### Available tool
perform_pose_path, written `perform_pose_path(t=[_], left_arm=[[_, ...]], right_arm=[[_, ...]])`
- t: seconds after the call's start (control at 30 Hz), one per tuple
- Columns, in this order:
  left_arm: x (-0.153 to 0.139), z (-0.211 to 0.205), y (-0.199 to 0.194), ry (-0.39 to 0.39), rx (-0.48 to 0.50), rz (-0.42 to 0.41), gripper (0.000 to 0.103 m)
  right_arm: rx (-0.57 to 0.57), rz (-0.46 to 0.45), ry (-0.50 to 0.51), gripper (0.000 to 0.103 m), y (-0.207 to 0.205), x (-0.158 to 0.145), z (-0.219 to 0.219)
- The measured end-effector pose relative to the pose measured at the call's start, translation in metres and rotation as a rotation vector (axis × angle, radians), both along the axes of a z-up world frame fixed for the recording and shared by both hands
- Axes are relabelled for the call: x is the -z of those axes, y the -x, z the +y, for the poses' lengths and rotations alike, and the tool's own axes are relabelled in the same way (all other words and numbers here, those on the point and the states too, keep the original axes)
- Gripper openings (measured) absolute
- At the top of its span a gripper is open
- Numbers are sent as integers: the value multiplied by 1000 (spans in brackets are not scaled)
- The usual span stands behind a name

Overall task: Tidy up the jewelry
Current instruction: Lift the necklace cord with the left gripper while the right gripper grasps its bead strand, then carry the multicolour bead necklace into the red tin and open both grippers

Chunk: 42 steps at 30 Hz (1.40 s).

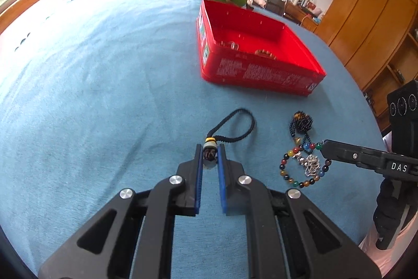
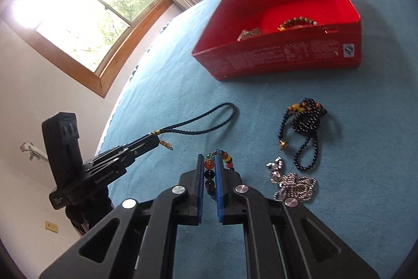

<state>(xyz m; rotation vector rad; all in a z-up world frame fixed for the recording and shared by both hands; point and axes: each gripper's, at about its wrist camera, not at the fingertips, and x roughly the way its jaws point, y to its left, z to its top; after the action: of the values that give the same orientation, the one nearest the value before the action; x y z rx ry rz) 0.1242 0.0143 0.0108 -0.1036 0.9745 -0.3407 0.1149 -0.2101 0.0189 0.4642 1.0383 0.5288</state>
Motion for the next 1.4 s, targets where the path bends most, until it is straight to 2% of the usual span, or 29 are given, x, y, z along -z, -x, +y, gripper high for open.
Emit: perform_pose_path(t=[0.13,0.23,0.5,0.77,0.97,1.17,1.27,1.4], left_arm=[[22,-6,-5,-18,4,59,9],[24,-9,-4,-29,4,55,9],[-5,-18,-6,-26,22,-7,9],[-52,-45,-29,-39,36,-94,9],[-84,-63,-65,-8,36,-129,9],[-115,-74,-108,108,19,-207,9],[-110,-87,-132,122,2,-236,9],[-80,-107,-174,108,1,-173,9]], right_arm=[[11,35,4,8,1,17,-5],[15,33,-8,8,2,18,-9],[23,-42,-28,8,0,-16,-23],[74,-116,-20,8,-27,-55,-46],[135,-158,-8,7,-65,-79,-65],[179,-190,-12,7,-113,-91,-73],[206,-196,8,7,-138,-85,-77],[225,-151,51,7,-172,-60,-77]])
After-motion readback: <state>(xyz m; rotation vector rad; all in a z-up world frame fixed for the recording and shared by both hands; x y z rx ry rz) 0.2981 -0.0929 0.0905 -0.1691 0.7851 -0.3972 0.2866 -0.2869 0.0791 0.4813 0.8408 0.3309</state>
